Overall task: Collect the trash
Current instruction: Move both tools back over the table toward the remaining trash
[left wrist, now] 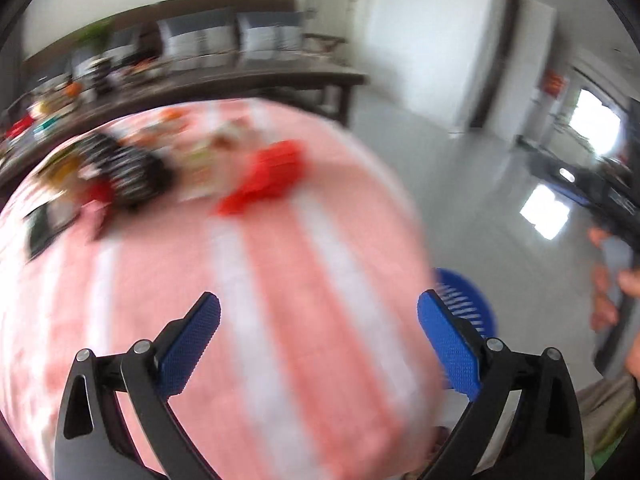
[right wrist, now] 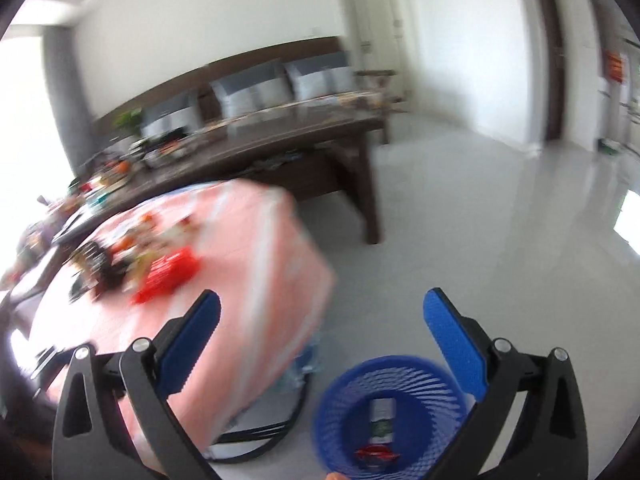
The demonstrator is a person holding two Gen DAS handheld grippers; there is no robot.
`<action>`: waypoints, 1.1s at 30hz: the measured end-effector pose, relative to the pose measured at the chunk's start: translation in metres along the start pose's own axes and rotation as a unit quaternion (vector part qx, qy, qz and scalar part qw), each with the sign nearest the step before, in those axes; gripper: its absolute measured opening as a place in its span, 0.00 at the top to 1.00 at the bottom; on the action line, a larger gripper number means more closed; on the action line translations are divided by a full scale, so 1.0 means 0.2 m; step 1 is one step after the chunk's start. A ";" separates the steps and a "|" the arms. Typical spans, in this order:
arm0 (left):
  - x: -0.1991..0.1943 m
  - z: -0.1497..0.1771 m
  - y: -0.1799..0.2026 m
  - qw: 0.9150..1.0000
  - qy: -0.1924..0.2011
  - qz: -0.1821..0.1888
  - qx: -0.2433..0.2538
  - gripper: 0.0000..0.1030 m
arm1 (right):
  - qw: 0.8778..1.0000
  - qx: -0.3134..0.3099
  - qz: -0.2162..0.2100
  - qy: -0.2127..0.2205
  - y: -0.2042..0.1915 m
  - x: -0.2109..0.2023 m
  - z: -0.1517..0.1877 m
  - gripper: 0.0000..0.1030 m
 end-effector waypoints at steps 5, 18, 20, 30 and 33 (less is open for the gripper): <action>-0.02 0.06 -0.25 1.000 -0.013 -0.016 -0.022 0.05 | 0.998 -0.028 -0.048 -0.020 -0.34 0.04 0.14 0.04; -0.04 0.15 -0.92 0.996 -0.018 -0.073 -0.057 0.05 | 0.993 -0.039 -0.056 -0.094 -0.81 0.15 0.45 0.05; -0.02 0.18 -0.96 0.995 -0.028 -0.081 -0.060 0.05 | 0.994 -0.042 -0.046 -0.095 -0.87 0.17 0.44 0.05; 0.06 0.23 -0.98 0.994 -0.042 -0.085 -0.057 0.05 | 0.997 -0.013 0.004 -0.079 -0.88 0.35 0.26 0.05; 0.07 0.23 -0.98 0.993 -0.045 -0.095 -0.051 0.05 | 0.996 0.035 0.004 -0.085 -0.85 0.49 0.21 0.05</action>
Point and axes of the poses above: each gripper's, at about its wrist camera, not at the fingertips, and x roughly the way its jaws point, y to its right, z to its underside, the point moved 8 cm from there along x, roughly the way its jaws point, and after that the axes turned 7 degrees about y, right-handed, at the moved point
